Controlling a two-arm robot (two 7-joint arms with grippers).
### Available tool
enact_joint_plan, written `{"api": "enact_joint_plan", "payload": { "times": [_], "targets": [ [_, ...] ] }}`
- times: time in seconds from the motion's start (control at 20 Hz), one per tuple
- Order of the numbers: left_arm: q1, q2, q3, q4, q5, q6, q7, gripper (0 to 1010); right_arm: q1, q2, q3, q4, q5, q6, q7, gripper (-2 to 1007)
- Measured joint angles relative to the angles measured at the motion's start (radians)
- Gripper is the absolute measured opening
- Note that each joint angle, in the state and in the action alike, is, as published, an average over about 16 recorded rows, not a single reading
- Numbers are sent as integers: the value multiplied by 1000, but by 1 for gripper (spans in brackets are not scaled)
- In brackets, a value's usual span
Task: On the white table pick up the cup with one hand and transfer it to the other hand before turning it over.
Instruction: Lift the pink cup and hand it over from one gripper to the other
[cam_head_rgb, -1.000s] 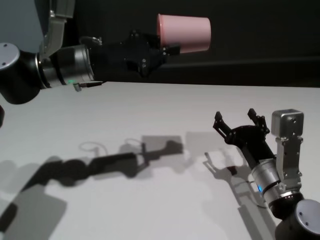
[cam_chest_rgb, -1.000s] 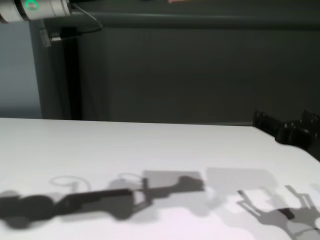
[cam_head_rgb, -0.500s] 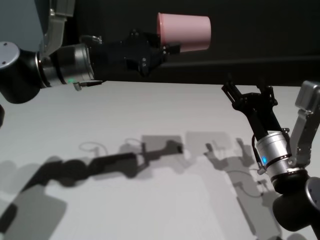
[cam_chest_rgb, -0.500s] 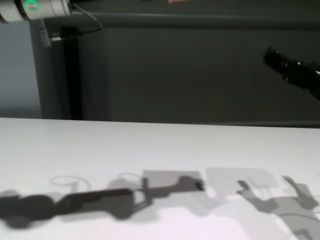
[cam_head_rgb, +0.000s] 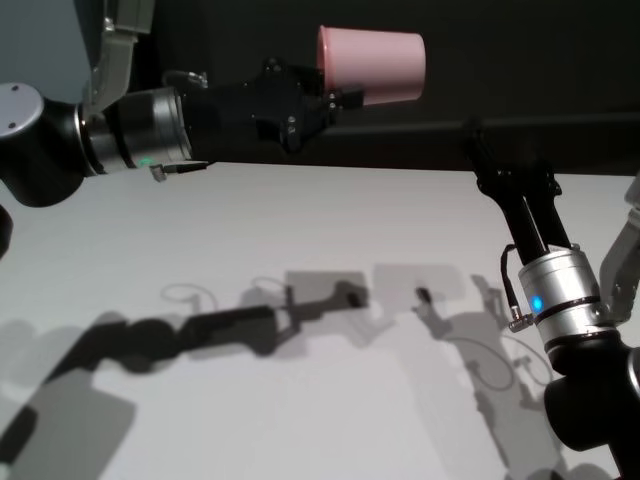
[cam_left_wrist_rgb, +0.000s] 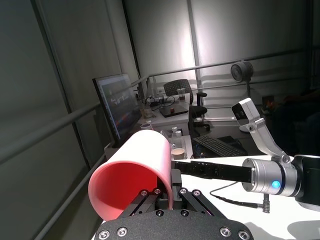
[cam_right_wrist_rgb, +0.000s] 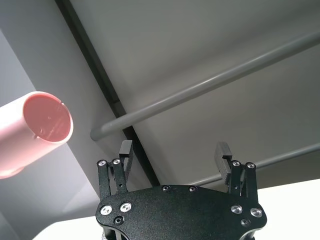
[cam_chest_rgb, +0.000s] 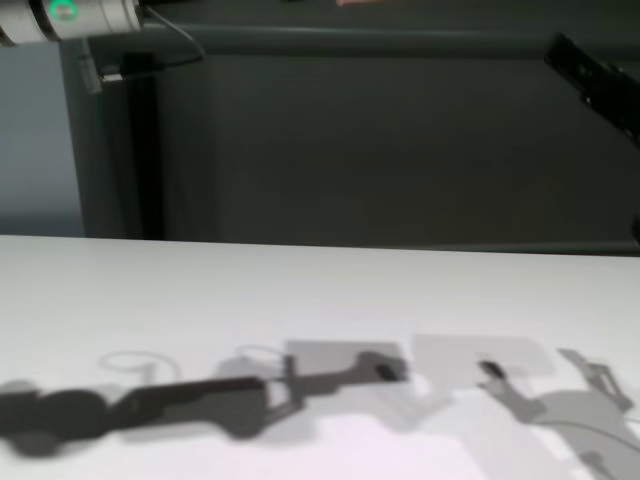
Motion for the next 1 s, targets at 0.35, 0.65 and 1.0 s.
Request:
{"api": "enact_joint_plan", "payload": {
  "times": [0.35,0.65,1.0],
  "targets": [
    [0,0,0,0,0,0,0,50,6,-35,21,11,141,-13,56,1002],
    [0,0,0,0,1,0,0,51,14,-62,37,28,271,-9,103,1002],
    [0,0,0,0,1,0,0,50,30,-72,45,47,407,26,161,1002]
  ]
}}
